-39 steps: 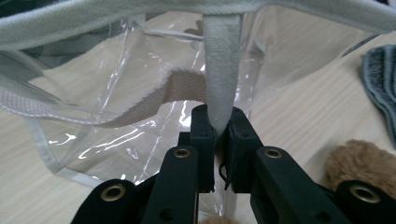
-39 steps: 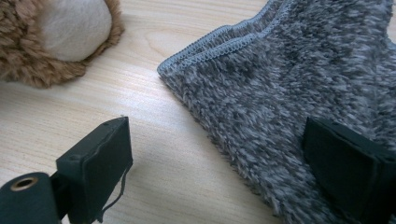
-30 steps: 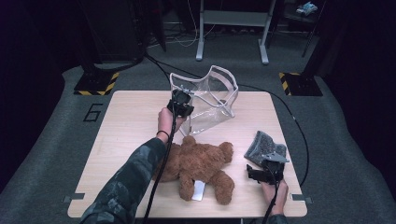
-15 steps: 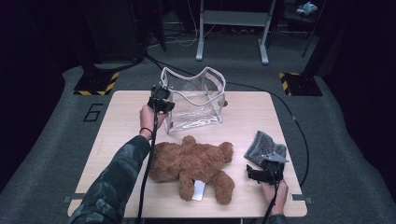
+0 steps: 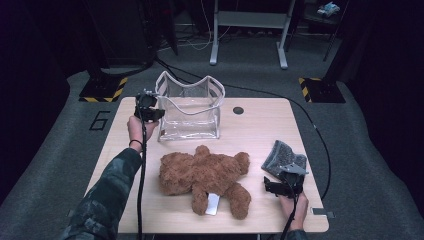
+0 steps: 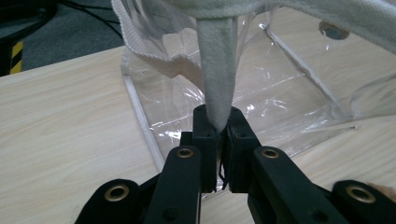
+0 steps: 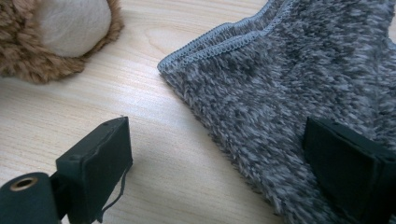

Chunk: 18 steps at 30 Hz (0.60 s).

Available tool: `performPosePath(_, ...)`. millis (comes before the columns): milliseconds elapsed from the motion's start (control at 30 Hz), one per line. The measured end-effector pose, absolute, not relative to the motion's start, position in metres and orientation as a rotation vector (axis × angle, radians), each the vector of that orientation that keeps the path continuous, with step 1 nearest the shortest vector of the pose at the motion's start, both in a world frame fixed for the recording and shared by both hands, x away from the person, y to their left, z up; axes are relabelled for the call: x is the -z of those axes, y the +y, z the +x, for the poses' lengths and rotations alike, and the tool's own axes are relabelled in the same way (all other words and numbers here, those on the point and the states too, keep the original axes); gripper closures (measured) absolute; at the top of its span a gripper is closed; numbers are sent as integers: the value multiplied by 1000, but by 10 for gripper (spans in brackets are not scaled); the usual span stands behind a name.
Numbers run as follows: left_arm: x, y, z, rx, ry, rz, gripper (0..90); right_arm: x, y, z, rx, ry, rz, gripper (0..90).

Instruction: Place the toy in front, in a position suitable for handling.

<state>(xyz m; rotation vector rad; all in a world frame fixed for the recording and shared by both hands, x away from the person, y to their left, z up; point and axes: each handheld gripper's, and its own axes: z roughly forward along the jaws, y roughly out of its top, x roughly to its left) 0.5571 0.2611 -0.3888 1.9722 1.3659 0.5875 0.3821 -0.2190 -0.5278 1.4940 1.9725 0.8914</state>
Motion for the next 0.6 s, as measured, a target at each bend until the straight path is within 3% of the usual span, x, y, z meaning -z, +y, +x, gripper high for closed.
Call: performPosePath(600, 394, 318, 545, -630, 1486, 1833, 849, 528, -220, 382, -886, 1977, 1493, 82)
